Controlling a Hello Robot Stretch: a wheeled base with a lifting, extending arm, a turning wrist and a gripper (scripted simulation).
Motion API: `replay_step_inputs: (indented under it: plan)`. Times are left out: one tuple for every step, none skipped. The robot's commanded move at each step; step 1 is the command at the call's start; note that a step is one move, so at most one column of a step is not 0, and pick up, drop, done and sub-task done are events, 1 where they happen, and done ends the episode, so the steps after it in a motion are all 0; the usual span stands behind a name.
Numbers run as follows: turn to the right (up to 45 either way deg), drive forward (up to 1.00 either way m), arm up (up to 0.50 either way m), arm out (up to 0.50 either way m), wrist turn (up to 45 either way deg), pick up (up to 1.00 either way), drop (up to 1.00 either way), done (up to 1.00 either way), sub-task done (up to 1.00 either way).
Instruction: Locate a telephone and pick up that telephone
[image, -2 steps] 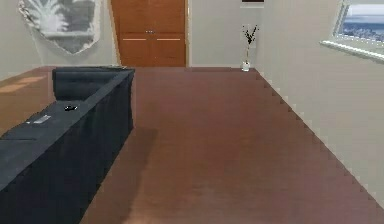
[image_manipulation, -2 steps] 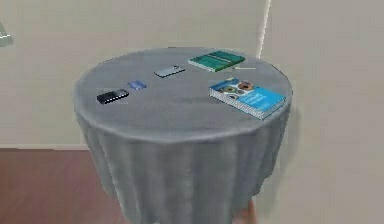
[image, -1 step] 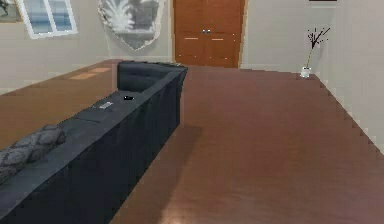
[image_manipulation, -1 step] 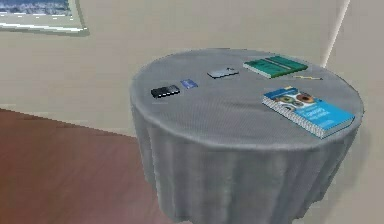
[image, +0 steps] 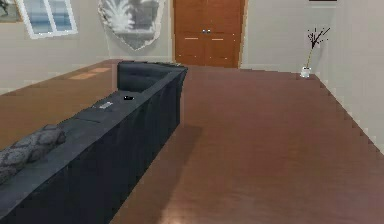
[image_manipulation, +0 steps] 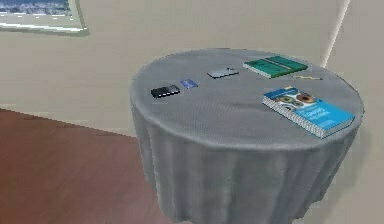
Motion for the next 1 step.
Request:
replay_step_inputs:
  plan:
    - [0.0, 0.00, 0.38, 0.00, 0.0, 0.00, 0.00, 0.00, 0.00]
